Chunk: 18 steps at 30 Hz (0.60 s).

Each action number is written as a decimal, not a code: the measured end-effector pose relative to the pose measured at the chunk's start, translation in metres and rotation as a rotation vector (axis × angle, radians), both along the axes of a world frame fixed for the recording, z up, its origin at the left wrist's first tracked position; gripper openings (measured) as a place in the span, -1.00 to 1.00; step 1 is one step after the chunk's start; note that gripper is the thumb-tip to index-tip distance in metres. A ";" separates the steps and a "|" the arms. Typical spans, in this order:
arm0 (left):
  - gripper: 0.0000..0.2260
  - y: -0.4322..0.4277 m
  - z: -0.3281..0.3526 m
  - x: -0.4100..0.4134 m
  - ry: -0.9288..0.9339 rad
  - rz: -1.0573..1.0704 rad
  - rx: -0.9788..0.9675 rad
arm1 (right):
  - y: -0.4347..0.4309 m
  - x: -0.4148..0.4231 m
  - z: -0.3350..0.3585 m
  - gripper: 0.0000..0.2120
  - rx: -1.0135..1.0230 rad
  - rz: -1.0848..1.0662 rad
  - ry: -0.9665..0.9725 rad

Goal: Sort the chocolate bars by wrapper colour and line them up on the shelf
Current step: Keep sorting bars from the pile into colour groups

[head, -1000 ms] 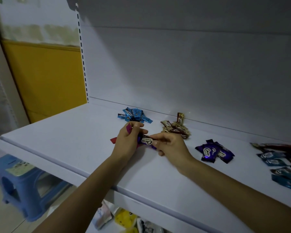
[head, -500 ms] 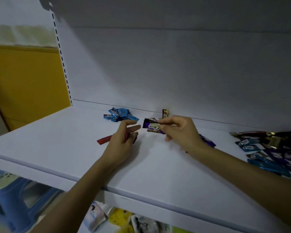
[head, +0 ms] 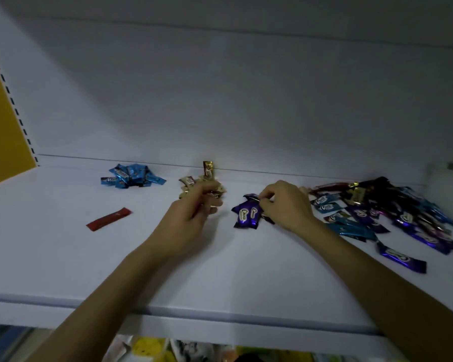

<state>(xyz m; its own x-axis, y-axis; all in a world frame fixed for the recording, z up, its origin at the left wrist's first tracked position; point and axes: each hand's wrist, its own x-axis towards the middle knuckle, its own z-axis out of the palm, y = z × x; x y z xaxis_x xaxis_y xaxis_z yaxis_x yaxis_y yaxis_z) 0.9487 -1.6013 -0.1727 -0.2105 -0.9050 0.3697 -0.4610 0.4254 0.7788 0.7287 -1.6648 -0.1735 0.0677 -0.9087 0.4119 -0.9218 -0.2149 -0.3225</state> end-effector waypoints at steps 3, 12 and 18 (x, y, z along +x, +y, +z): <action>-0.68 -0.005 0.015 -0.022 0.780 -0.123 0.409 | 0.008 0.006 0.003 -0.83 -0.154 0.114 -0.156; -0.60 -0.012 0.012 -0.036 1.259 -0.382 0.592 | 0.026 0.043 0.004 -0.83 -0.114 0.604 -0.262; -0.72 -0.019 0.001 -0.023 0.983 -0.077 0.509 | -0.001 0.010 0.006 -0.92 -0.159 0.257 -0.499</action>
